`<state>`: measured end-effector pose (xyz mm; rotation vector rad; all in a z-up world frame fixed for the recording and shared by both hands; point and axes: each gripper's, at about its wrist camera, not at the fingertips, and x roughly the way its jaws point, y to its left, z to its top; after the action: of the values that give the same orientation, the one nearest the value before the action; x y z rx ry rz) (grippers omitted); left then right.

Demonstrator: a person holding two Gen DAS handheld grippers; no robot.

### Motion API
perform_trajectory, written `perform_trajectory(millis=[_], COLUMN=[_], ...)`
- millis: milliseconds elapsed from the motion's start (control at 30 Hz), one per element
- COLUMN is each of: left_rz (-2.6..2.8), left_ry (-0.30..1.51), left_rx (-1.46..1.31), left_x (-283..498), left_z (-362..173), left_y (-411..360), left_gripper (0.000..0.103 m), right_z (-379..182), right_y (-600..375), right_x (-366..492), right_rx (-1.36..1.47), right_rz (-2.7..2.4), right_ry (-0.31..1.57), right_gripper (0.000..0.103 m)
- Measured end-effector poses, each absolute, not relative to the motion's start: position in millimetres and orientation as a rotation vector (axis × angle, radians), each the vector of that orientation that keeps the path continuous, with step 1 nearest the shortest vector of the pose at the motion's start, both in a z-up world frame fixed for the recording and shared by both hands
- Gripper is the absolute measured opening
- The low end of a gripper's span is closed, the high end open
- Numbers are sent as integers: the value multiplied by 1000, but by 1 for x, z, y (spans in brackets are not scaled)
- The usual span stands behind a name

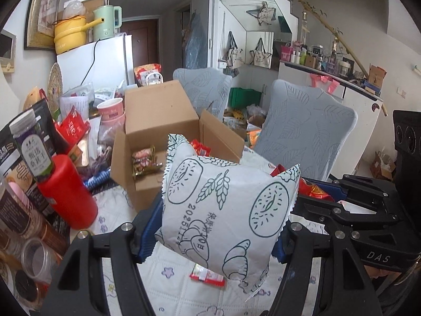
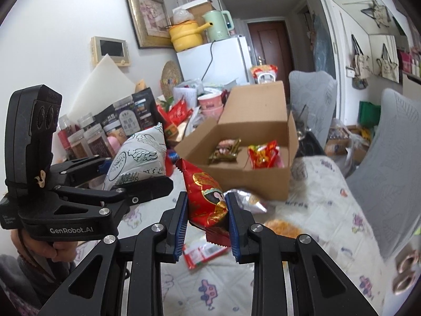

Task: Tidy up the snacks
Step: 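Carry the bread bag with the left gripper while the right gripper carries the red chip bag over the box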

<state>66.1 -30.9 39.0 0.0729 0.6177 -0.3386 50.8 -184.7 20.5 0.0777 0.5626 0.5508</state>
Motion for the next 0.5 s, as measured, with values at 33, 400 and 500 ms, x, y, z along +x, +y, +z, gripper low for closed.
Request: perform_trajectory(millis=[33,400,500], left_rz=[-338,-313,-305], left_ry=[611,542,532], left_rx=[72,59,57], left_x=[70,120,138], left_z=[41,65,67], left_y=[-31,-22,-19], left_gripper=[67,67,67], right_z=[24,49,51], right_y=[-184,-173,-169], right_x=[55,106,125], right_rx=[67,11,-3], right_rz=[545,513,506], right_ry=[555,512,509], right_gripper=[27,27,27])
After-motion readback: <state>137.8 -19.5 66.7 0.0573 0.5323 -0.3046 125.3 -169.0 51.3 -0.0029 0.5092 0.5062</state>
